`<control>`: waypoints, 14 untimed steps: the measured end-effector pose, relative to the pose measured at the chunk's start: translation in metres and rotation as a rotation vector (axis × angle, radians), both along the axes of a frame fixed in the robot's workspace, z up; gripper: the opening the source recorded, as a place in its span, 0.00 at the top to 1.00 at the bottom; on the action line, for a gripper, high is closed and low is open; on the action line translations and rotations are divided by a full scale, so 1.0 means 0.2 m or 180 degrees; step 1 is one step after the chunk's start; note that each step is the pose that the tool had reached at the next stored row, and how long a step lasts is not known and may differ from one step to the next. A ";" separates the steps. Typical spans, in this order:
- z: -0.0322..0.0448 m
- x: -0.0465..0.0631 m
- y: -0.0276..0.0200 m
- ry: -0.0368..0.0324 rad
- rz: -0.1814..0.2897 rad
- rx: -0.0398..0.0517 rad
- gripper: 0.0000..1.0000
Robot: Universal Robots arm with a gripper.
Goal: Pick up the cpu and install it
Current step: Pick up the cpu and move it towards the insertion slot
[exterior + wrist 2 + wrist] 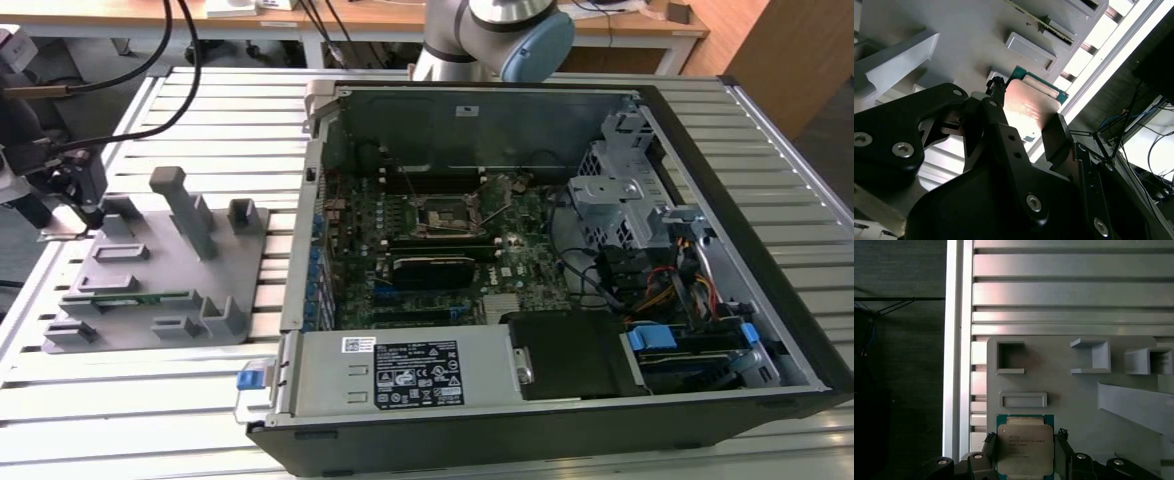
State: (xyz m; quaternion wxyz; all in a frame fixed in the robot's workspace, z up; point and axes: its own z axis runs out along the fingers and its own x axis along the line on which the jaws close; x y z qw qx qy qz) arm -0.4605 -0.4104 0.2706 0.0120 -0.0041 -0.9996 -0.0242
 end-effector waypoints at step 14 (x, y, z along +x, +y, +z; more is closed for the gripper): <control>0.024 0.00 0.000 0.0000 0.0000 0.0000 0.46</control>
